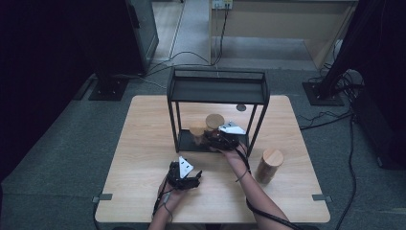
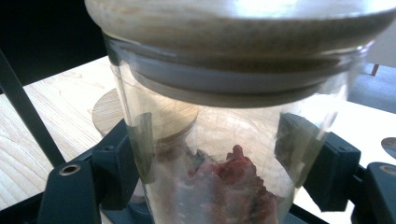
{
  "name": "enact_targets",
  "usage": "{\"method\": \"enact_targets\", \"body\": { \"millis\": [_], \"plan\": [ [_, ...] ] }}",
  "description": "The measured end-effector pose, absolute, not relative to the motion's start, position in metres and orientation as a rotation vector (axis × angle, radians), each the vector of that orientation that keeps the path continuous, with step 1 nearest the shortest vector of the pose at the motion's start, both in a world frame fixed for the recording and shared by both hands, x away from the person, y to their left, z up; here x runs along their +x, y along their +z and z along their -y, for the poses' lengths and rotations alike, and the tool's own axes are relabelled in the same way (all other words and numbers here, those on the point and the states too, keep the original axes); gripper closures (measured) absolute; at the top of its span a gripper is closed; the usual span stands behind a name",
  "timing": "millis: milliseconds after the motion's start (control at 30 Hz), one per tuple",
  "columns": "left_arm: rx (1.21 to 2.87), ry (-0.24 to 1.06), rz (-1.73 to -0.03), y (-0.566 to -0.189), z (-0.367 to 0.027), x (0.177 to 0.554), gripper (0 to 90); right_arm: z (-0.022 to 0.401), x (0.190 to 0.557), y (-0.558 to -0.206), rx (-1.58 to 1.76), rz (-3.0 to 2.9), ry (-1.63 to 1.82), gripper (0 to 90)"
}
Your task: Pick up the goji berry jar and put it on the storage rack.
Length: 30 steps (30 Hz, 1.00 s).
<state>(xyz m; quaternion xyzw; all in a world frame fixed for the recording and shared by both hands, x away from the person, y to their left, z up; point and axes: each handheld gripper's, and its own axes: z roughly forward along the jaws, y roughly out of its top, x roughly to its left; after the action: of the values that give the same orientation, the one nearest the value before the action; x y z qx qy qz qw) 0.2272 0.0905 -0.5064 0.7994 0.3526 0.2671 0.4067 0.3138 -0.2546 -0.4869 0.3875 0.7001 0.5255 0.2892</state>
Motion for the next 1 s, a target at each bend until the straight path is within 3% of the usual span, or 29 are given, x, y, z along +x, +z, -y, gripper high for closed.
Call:
{"method": "enact_targets", "body": {
  "millis": [1000],
  "plan": [
    [2.018, 0.673, -0.888, -0.506, -0.090, 0.227, 21.7, 0.244, 0.328, -0.485, 1.038, -1.876, 1.401, 24.8]
  ]
}}
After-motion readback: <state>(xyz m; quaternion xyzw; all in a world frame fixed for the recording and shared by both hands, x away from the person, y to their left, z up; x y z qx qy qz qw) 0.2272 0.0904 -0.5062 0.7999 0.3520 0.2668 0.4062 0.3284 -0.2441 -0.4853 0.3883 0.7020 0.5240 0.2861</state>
